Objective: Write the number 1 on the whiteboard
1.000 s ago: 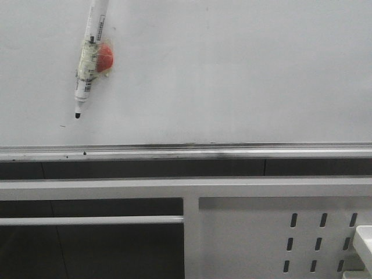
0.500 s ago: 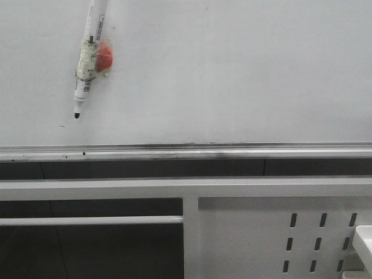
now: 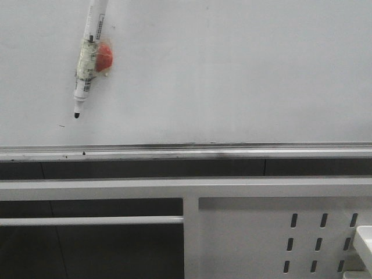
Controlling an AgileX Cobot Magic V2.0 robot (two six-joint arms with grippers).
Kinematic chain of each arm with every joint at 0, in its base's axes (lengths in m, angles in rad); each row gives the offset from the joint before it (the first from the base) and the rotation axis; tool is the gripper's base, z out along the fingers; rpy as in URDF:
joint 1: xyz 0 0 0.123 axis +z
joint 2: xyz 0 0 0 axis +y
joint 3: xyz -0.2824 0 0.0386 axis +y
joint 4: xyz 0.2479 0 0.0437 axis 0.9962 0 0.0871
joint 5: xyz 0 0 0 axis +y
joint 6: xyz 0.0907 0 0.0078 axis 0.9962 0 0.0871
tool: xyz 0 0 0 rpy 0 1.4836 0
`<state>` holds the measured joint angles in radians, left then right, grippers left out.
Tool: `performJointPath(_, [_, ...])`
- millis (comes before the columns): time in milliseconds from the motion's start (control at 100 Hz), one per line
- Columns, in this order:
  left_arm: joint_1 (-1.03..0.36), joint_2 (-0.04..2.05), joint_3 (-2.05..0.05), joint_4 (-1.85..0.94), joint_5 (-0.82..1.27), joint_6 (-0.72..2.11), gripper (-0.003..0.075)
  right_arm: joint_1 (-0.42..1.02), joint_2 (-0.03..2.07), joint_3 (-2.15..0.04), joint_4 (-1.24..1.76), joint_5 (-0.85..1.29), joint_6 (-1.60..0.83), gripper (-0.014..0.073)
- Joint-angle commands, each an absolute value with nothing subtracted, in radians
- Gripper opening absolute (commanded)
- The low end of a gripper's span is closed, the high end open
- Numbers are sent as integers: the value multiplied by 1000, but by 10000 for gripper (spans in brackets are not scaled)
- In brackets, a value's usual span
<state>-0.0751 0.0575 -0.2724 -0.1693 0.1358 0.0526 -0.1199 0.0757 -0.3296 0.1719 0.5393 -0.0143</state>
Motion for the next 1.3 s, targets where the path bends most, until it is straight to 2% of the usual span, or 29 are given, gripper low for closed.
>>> performJointPath(0, [-96, 132, -329, -166, 235, 86, 245, -100, 100, -361, 181, 458, -37, -69])
performJointPath(80, [-121, 209, -338, -241, 302, 180, 318, -63, 107, -361, 181, 479, -87, -69])
performJointPath(130, [-146, 254, -338, -313, 263, 245, 364, -35, 120, -361, 181, 483, -99, -69])
performJointPath(210, [-184, 322, -338, -412, 156, 294, 396, 7, 133, -361, 181, 479, -99, -69])
performJointPath(440, [-341, 443, -338, -413, -16, 363, 398, 49, 149, -361, 193, 486, -99, -69])
performJointPath(580, [-465, 504, -338, -301, -66, 363, 397, 49, 149, -361, 193, 475, -101, -69])
performJointPath(810, [-668, 714, -338, -228, -281, 363, 395, 49, 149, -361, 193, 477, -101, -69])
performJointPath(1290, [-765, 1171, -338, -258, -772, 254, 385, 49, 149, -361, 193, 483, -101, -69])
